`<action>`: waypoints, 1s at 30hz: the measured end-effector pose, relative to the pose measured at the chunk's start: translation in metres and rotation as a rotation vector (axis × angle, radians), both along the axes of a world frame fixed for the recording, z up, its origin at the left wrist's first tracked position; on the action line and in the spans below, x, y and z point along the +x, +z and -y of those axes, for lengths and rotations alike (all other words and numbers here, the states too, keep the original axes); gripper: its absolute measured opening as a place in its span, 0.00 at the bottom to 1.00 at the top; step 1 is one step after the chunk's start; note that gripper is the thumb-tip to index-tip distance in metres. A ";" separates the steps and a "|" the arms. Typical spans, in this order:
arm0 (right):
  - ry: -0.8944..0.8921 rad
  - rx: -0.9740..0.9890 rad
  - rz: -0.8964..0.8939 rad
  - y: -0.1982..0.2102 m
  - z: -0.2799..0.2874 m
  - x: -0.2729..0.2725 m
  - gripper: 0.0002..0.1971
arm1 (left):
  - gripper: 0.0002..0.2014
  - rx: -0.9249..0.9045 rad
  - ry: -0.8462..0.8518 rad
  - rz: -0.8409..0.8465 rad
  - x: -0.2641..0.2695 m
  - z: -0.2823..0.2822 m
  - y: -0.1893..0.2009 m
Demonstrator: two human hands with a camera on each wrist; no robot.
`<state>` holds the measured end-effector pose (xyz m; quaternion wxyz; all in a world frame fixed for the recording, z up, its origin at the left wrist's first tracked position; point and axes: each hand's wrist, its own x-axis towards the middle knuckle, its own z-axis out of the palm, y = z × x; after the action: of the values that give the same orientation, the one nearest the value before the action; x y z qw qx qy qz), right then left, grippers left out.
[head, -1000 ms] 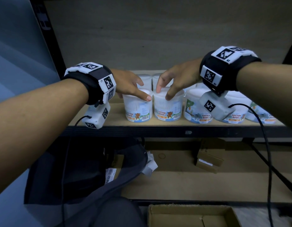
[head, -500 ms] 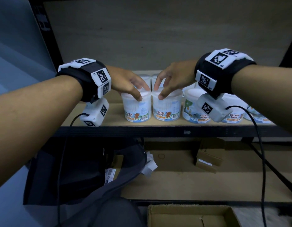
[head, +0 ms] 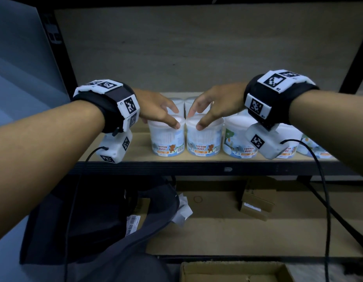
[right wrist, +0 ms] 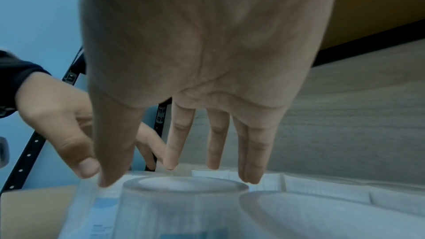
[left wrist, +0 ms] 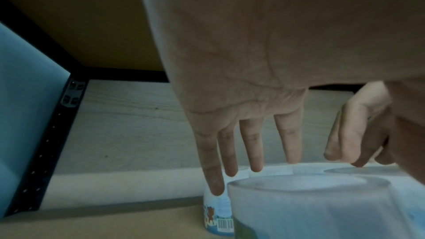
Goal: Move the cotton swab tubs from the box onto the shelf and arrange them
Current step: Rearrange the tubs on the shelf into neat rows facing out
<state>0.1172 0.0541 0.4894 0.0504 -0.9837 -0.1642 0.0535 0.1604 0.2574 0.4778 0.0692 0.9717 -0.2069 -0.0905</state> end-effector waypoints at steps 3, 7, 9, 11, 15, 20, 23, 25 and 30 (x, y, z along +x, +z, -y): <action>-0.014 -0.002 0.014 0.001 0.000 -0.001 0.23 | 0.37 -0.013 -0.022 -0.041 -0.002 -0.002 0.001; -0.003 -0.005 0.008 0.002 -0.003 -0.003 0.22 | 0.37 0.047 -0.063 -0.046 -0.006 -0.001 0.001; 0.003 -0.008 0.004 0.001 -0.004 -0.003 0.22 | 0.32 0.043 -0.069 -0.044 -0.005 -0.001 0.001; 0.007 -0.019 -0.003 0.001 -0.004 -0.002 0.21 | 0.28 0.022 -0.068 -0.044 -0.003 -0.002 0.001; 0.018 -0.029 -0.005 0.000 -0.004 -0.001 0.20 | 0.26 -0.029 -0.062 -0.059 -0.004 -0.002 0.001; 0.037 -0.003 -0.004 -0.001 -0.002 0.001 0.20 | 0.26 -0.041 -0.067 -0.058 -0.002 -0.003 0.000; 0.046 0.005 -0.012 0.000 -0.001 -0.001 0.20 | 0.26 -0.030 -0.079 -0.053 -0.001 -0.005 0.000; 0.051 0.018 -0.025 0.000 0.000 -0.001 0.19 | 0.26 -0.008 -0.084 -0.034 -0.001 -0.005 0.000; 0.054 0.031 -0.045 -0.001 0.000 -0.002 0.19 | 0.28 0.023 -0.096 -0.016 0.000 -0.004 0.000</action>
<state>0.1157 0.0537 0.4879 0.0678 -0.9765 -0.1905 0.0747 0.1604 0.2611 0.4783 0.0551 0.9606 -0.2516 -0.1040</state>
